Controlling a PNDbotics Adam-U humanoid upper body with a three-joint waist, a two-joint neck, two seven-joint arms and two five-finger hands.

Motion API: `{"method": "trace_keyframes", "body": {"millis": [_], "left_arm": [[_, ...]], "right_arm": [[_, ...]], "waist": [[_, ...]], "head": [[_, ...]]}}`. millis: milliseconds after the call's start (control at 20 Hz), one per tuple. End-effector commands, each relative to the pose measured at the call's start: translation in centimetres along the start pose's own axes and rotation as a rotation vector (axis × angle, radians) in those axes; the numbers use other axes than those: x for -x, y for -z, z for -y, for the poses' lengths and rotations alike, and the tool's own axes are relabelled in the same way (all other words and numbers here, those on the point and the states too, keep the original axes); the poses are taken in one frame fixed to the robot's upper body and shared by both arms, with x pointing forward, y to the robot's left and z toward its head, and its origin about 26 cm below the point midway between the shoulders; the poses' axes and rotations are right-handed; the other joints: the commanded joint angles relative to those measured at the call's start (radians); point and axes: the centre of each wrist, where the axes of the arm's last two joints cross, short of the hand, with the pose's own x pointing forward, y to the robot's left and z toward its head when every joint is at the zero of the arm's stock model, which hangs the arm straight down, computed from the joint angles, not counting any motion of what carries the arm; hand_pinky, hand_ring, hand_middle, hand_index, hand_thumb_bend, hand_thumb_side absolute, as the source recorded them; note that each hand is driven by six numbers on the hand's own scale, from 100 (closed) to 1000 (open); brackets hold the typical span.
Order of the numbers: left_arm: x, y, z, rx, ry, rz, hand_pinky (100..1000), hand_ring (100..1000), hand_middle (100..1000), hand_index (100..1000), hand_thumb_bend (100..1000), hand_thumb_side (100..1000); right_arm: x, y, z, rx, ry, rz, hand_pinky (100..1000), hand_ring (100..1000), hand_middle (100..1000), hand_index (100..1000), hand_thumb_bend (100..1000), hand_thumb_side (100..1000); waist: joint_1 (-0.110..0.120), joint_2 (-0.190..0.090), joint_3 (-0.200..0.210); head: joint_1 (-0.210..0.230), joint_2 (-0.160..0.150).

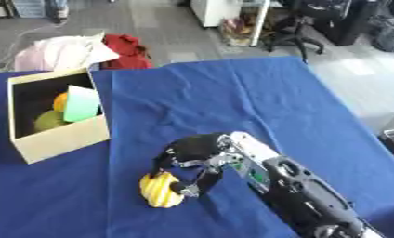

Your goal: Pick up objects on the table and place them in the box.

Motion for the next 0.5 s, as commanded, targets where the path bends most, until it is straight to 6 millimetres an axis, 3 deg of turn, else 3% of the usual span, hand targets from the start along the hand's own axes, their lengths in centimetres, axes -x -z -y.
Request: {"method": "trace_keyframes", "body": {"millis": [50,400,500], "left_arm": [[-0.6,0.3,-0.4,0.001,0.017,0.021,909,731,758,799,100,726],[-0.5,0.2,-0.4,-0.002,0.017,0.019,909,731,758,799,100,726],[-0.5,0.2,-0.4,0.000,0.017,0.019,909,731,758,799,100,726]], "right_arm": [[0.6,-1.2,0.9,0.094,0.028,-0.048,811,689,629,518,100,198],[0.6,-1.5,2.7,0.223,0.075,-0.081,796,667,609,487,100,201],[0.6,-1.6,3.1,0.219,0.083,-0.082,803,678,620,515,100,199]], "waist": [[0.008,-0.017,-0.002],[0.006,-0.021,-0.003],[0.005,-0.021,-0.003]], "head": [[0.001,-0.008],[0.001,-0.007],[0.001,-0.007]]}}
